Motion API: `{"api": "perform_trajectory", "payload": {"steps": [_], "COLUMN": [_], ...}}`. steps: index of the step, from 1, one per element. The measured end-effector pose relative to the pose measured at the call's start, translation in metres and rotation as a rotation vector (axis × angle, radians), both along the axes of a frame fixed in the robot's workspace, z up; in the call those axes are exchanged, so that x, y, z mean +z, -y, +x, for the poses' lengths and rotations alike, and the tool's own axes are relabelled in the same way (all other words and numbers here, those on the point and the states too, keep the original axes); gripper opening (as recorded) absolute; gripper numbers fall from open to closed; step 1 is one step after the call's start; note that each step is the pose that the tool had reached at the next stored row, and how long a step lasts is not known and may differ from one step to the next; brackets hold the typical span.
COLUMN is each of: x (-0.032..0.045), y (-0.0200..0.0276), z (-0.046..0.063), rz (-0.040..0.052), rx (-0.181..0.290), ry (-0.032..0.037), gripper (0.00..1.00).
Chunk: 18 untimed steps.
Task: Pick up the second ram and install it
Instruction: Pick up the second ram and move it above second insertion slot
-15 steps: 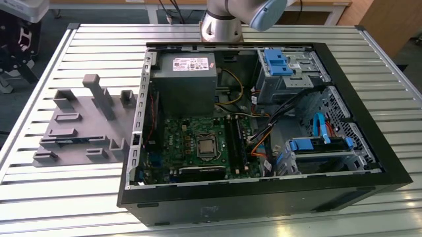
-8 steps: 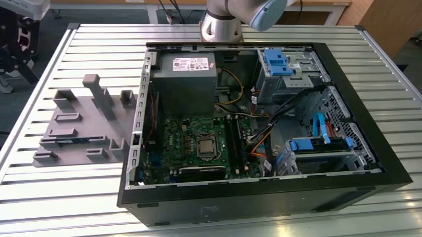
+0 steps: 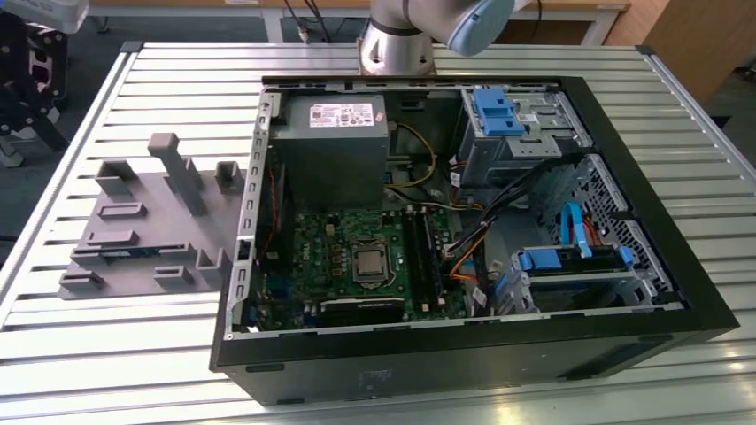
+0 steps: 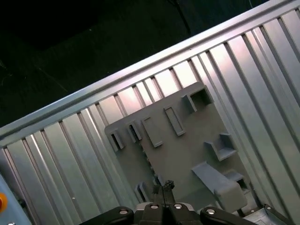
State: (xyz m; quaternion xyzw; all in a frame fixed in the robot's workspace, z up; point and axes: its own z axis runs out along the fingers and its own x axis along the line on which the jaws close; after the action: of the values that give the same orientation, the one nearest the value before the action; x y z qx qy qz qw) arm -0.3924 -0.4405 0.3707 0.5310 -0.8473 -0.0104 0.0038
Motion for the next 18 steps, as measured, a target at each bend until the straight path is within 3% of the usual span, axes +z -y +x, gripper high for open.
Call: {"api": "perform_trajectory", "payload": {"steps": [9,18], "x": [-0.0015,-0.0051], "y": [0.0000,0.0001], "z": [-0.0003,-0.0041], "rz": [0.0000,-0.0003], "rx": [0.132,0.144], "ry": [0.0002,0.0035], "gripper": [0.11,0.11]}}
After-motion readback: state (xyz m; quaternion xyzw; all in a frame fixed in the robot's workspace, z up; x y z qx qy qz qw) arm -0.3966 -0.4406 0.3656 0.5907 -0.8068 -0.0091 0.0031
